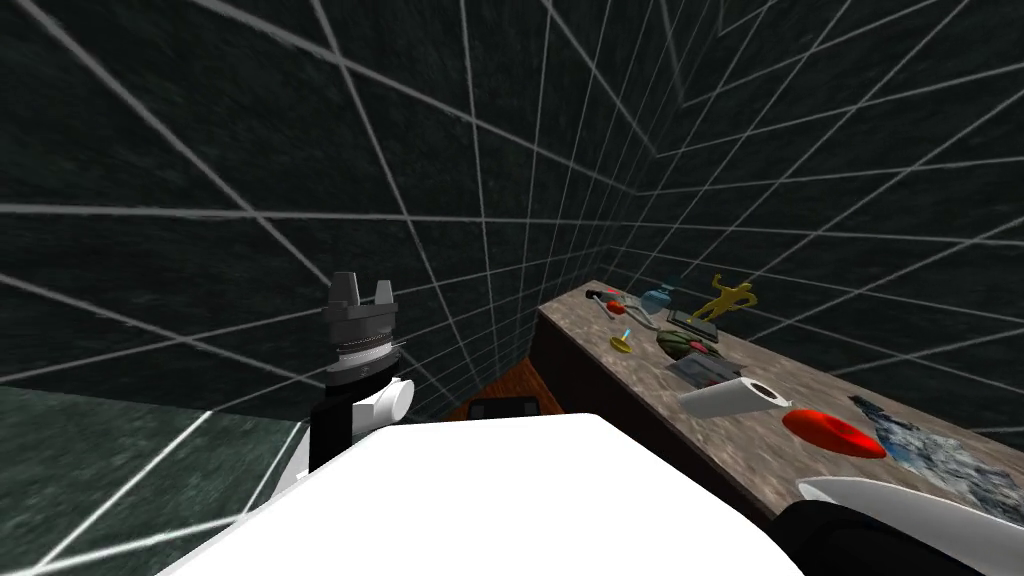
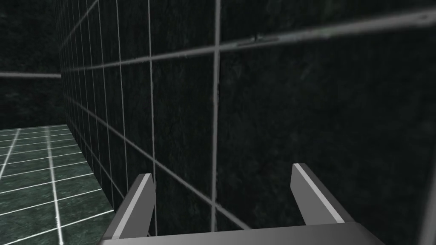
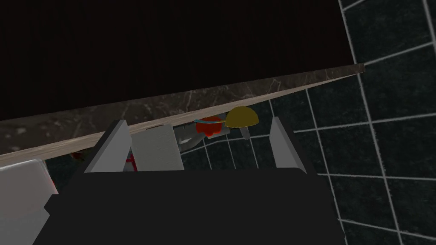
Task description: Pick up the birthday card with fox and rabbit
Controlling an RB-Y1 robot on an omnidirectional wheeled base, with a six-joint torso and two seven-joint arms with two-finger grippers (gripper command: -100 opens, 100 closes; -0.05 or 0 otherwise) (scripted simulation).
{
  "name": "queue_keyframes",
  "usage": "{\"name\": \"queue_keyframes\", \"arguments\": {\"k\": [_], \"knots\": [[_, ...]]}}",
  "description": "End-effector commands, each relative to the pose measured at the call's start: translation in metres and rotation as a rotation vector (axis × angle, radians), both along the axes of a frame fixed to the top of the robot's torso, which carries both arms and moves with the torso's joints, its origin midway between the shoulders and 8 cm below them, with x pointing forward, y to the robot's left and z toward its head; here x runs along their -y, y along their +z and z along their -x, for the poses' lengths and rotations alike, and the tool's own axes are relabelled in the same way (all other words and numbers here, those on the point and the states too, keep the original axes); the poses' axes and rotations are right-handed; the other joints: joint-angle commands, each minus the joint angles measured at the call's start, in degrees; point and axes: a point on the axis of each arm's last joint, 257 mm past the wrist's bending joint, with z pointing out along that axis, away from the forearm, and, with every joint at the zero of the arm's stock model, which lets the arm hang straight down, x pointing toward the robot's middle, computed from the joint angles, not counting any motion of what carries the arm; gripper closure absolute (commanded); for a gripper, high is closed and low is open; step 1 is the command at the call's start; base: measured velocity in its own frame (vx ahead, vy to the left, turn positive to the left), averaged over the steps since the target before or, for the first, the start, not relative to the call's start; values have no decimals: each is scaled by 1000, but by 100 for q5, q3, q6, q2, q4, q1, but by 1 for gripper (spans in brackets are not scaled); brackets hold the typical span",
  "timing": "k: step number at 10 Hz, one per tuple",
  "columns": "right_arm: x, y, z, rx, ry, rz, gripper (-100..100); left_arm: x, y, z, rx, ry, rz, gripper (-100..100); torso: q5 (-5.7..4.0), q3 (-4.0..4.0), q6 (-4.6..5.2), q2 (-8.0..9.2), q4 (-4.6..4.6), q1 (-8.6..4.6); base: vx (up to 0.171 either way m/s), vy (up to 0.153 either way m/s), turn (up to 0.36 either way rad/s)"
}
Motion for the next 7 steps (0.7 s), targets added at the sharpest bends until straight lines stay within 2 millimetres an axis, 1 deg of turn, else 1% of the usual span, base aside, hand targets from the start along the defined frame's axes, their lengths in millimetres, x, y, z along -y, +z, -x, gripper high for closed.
{"name": "queue_keyframes", "arguments": {"k": [1, 2, 3, 4, 5, 6, 7], "knots": [[10, -1, 43, -105, -2, 41, -100, 0, 0, 0, 0, 0, 0, 0, 0, 0, 0, 0, 0, 0, 18, 21, 438], [9, -5, 50, -124, -5, 37, -100, 0, 0, 0, 0, 0, 0, 0, 1, -1, -2, -2, -1, -1, 18, 6, 327], [17, 1, 83, -204, 3, 72, -100, 0, 0, 0, 0, 0, 0, 0, -1, -1, 2, -2, -1, -5, 20, 8, 400], [16, -4, 93, -226, -6, 65, -100, 0, 0, 0, 0, 0, 0, 0, 0, -2, -1, -3, -1, -5, 18, -2, 287], [24, 3, 130, -310, -9, 90, -100, 0, 0, 0, 0, 0, 0, 0, -2, -2, 2, -3, -1, -9, 22, -2, 390], [22, 1, 135, -325, -7, 87, -100, 0, 0, 0, 0, 0, 0, 0, -1, -2, 0, -3, -1, -10, 17, -7, 312], [28, 10, 173, -407, -16, 107, -100, 0, 0, 0, 0, 0, 0, 0, -2, -2, 2, -4, -1, -9, 18, -3, 400]]}}
